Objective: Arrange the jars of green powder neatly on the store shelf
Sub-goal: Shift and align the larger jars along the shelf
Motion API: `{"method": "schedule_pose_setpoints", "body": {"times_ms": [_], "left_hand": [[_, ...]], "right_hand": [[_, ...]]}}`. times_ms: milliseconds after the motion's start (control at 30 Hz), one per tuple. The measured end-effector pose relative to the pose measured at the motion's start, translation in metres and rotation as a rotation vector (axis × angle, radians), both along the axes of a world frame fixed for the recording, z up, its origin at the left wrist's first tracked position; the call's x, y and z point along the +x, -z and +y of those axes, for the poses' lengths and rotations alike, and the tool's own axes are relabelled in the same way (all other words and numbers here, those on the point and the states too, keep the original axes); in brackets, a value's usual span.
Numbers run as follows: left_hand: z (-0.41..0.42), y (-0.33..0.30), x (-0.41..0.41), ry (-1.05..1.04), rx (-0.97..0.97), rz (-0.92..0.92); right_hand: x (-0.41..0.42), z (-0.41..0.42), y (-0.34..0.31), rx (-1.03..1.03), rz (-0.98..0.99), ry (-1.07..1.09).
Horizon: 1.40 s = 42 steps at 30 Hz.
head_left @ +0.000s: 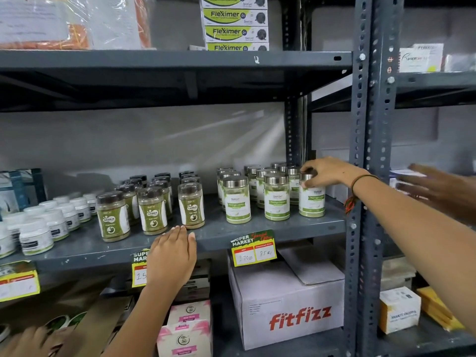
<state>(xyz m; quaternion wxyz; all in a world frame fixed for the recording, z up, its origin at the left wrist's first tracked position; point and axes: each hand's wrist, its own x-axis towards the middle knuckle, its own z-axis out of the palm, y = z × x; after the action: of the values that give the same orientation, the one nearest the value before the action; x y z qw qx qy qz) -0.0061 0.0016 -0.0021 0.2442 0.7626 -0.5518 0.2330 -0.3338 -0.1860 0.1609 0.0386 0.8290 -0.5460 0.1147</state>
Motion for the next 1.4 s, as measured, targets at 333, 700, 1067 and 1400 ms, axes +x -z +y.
{"method": "schedule_pose_setpoints", "body": {"times_ms": [333,700,1067,1400], "left_hand": [[-0.001,0.000,0.000,-0.014,0.003,0.003],[-0.002,0.001,0.001,-0.015,0.009,0.007],[-0.001,0.001,0.001,-0.009,0.004,-0.015],[-0.001,0.002,0.000,-0.010,-0.004,-0.020]], "right_hand": [[0.013,0.003,-0.004,-0.197,-0.115,-0.085],[0.062,0.009,0.011,-0.067,-0.109,-0.266],[0.061,0.008,0.007,0.039,-0.181,-0.317],[0.073,0.016,-0.006,-0.027,-0.354,-0.365]]}}
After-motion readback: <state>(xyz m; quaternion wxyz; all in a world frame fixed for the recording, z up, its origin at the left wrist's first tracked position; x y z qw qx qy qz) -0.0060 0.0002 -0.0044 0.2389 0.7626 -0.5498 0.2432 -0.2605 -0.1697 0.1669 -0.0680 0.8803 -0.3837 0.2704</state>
